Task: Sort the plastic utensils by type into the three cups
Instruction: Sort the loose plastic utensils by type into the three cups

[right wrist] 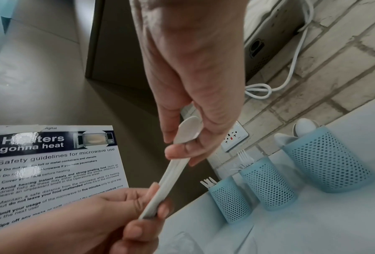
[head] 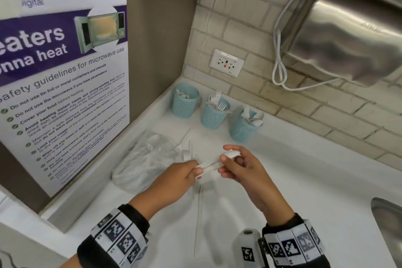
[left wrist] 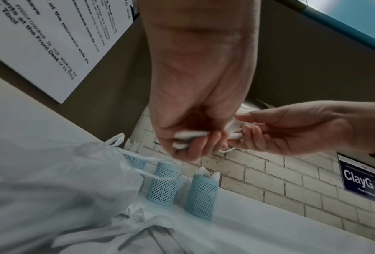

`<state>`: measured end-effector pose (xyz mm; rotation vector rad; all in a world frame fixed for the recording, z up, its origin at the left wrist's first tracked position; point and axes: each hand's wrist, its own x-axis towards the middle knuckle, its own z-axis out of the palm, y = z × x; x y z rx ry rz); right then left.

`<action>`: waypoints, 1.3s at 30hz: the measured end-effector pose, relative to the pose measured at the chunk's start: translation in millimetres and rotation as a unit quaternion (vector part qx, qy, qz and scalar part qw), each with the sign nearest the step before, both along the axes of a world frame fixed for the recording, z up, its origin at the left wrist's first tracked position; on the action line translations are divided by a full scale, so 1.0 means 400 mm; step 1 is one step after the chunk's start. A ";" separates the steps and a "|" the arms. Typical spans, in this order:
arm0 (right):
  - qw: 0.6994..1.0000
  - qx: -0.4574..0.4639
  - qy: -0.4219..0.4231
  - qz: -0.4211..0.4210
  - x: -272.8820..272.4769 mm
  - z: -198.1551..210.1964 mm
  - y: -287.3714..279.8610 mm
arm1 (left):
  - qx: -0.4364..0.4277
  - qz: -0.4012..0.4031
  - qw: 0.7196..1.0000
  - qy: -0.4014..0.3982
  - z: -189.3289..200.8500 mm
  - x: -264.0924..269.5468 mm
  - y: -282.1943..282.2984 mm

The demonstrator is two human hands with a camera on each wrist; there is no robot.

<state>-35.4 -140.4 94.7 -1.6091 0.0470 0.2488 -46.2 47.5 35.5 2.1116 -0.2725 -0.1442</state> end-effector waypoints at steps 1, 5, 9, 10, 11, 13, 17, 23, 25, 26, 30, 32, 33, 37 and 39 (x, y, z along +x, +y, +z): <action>1.000 0.019 -0.004 -0.010 0.001 -0.002 0.000 | -0.023 0.011 1.000 0.004 0.000 0.002 -0.001; 0.999 0.033 -0.017 -0.026 0.001 -0.006 0.002 | -0.086 0.041 0.995 0.008 0.001 0.006 -0.002; 0.998 0.054 0.004 -0.020 0.003 -0.014 0.009 | -0.126 0.059 0.990 0.025 0.012 0.004 -0.007; 0.998 0.057 0.012 -0.014 0.003 -0.016 0.012 | -0.125 0.060 0.990 0.025 0.014 0.003 -0.009; 0.998 0.058 0.017 -0.008 0.002 -0.017 0.016 | -0.120 0.060 0.991 0.023 0.016 0.002 -0.011; 0.998 0.056 0.020 -0.003 0.001 -0.018 0.021 | -0.112 0.063 0.992 0.018 0.019 0.001 -0.014; 1.000 -0.001 0.011 -0.009 0.005 -0.010 0.021 | -0.133 0.060 0.989 0.004 0.028 -0.007 -0.013; 0.997 -0.067 -0.036 -0.021 0.021 0.000 0.022 | -0.154 0.035 0.987 -0.017 0.032 -0.012 -0.014; 0.996 -0.060 -0.050 -0.043 0.035 0.012 0.021 | -0.160 0.058 0.985 -0.010 0.027 -0.011 -0.012; 0.995 -0.057 -0.058 -0.055 0.045 0.017 0.018 | -0.162 0.073 0.984 -0.006 0.024 -0.009 -0.010; 0.988 -0.008 -0.098 -0.115 0.098 0.046 0.011 | -0.173 0.131 0.976 0.009 0.017 0.007 0.012; 0.979 0.063 -0.129 -0.142 0.132 0.066 0.010 | -0.180 0.168 0.969 0.015 0.011 0.014 0.026; 0.974 0.092 -0.139 -0.155 0.153 0.075 0.011 | -0.188 0.186 0.964 0.019 0.009 0.016 0.033; 0.968 0.103 -0.133 -0.184 0.248 0.090 0.042 | -0.211 0.226 0.950 0.032 0.010 0.020 0.048; 0.972 0.079 -0.125 -0.182 0.297 0.082 0.073 | -0.214 0.233 0.948 0.034 0.012 0.023 0.049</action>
